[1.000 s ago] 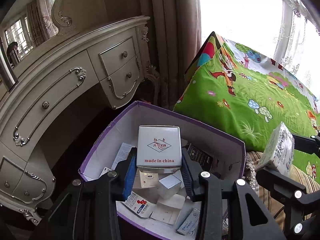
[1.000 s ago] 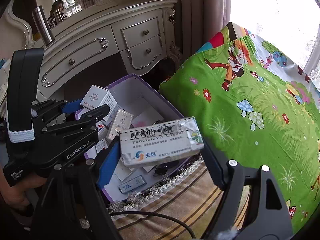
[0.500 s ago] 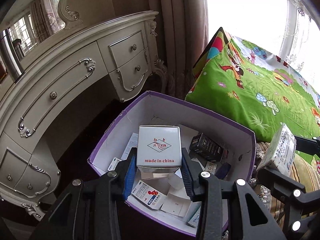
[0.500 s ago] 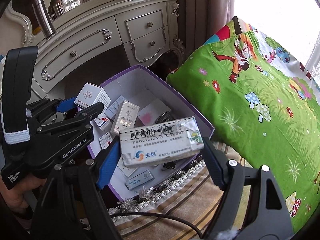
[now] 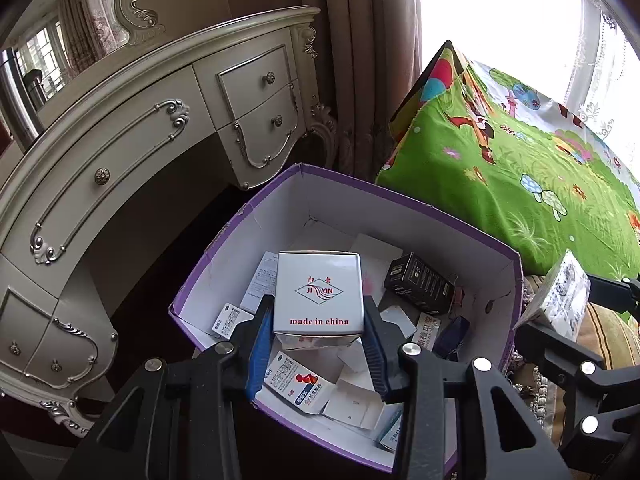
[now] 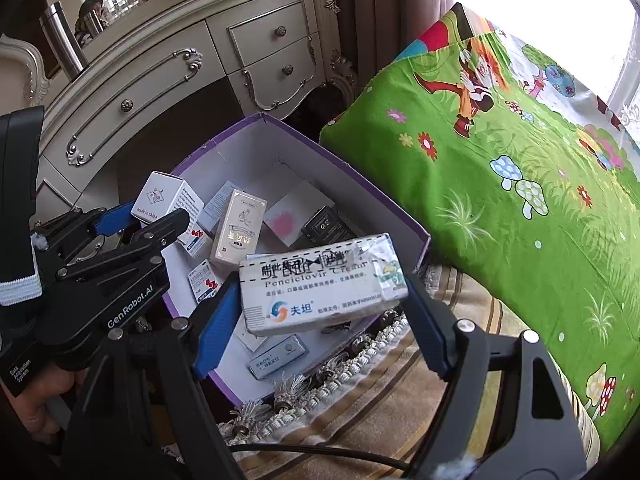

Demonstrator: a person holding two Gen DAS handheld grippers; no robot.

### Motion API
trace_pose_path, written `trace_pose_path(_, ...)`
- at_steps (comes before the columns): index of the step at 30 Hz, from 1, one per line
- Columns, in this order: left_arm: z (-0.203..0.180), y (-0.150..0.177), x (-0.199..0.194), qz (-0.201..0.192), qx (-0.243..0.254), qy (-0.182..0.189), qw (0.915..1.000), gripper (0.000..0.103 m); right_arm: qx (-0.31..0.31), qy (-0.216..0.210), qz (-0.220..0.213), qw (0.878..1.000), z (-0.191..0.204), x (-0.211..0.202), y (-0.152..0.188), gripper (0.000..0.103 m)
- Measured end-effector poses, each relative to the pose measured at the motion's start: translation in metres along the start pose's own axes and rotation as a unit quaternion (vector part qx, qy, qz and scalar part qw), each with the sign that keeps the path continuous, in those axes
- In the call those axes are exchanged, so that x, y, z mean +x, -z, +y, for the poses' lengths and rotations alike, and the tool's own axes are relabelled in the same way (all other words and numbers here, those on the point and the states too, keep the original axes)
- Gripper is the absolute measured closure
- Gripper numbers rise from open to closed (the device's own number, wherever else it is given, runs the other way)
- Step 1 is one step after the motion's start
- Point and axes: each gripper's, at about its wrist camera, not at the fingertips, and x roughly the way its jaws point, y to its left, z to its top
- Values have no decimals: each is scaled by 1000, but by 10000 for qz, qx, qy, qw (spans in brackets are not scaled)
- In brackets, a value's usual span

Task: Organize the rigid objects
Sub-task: 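Carry the cube box and Penciclovir box to the purple box and release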

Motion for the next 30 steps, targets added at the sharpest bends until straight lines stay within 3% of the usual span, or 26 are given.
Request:
trace_pose_path(14, 7, -5, 17, 161, -183, -39, 9997, 60, 5, 210, 17, 9998, -2, 16, -13, 22)
trace_pose_path(19, 12, -8, 32, 345, -314, -37, 9989, 30, -92, 211, 233, 9995, 1, 31, -19, 21)
trace_pose_path(21, 12, -8, 35, 425, -316, -60, 9986, 19, -13, 201, 368, 9991, -2, 37, -19, 12)
trace_pose_path(24, 10, -5, 34, 489, -331, 182, 9981, 16, 157, 229, 324, 9991, -10, 33, -16, 11)
trace_pose_path(27, 9, -2, 28, 551, -541, 659, 9948, 12, 174, 303, 211, 9992, -15, 20, -13, 9)
trace_pose_path(29, 4, -1, 20, 526, -580, 665, 9947, 8, 172, 315, 124, 9993, -17, 8, -9, 9)
trace_pose_path(30, 0, -1, 14, 490, -514, 494, 9963, 2, 199, 312, 86, 9993, -19, 3, -6, 8)
